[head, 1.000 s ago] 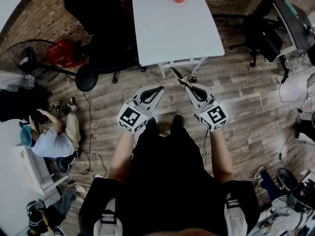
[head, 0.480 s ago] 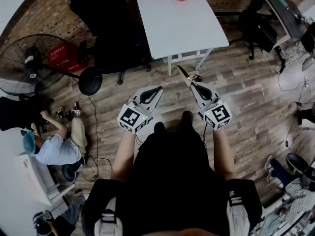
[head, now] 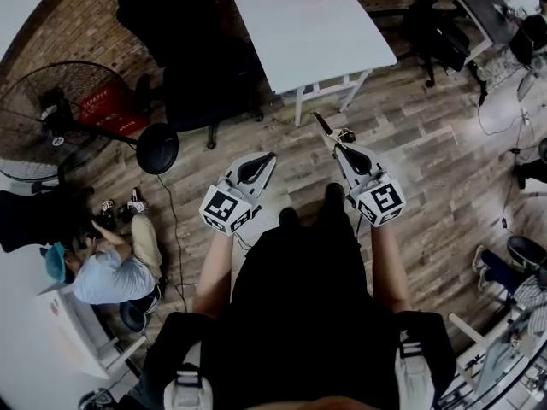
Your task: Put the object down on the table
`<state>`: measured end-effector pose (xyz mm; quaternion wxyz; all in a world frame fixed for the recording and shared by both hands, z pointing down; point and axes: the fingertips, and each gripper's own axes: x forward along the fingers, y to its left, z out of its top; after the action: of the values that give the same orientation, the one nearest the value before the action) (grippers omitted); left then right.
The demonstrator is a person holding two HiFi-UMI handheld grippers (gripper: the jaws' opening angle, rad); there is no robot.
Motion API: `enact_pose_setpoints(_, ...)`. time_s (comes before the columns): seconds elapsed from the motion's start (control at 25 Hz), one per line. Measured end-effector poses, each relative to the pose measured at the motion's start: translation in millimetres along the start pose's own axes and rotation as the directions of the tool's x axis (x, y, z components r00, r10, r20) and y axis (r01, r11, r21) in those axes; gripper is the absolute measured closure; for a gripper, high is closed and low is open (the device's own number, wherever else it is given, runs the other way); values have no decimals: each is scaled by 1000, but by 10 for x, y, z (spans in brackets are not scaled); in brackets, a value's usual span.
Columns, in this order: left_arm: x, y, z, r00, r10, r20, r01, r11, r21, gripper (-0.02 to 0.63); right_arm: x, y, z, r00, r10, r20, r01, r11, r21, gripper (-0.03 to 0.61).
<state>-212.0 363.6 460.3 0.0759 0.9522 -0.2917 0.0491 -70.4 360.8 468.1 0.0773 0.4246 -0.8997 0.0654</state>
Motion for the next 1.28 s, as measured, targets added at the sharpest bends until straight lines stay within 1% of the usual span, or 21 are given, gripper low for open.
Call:
enact_pose_setpoints(0.24,-31,-107,-19,999,-35,-4,35,999,11,593,-105,112,-47,1000,-16,-7,16,1000,6,580)
enact_pose_setpoints(0.32,-18,-87,1,999,-37,-1,37,999,11,592,-91,96,-44,1000,-21,-8,21,1000,6,580)
enact_pose_setpoints(0.44,23,-38,4,999,-34,1,34,999,8,592,-29,62,-43,1000,-7,-8,7,1000,-11,580)
enact_pose_setpoints(0.6,89,-27,11,1000,-29,1,29,1000,7,592,-13,-37,-12,1000,-20,-11,20,1000,-3,580)
enact_pose_setpoints(0.88,222,35,93,1000,-16,6,16,1000,2,593,52,-217,27,1000,9,-14,-9,1000,-25,580)
enact_pose_setpoints(1.04,349,72,99,1000,-9,-10,9,1000,6,592,104,-364,59,1000,7,-16,-7,1000,-12,580)
enact_pose_setpoints(1.28,585,192,126,1000,13,-23,-13,1000,-2,592,242,-623,54,999,39,-28,-39,999,-10,580)
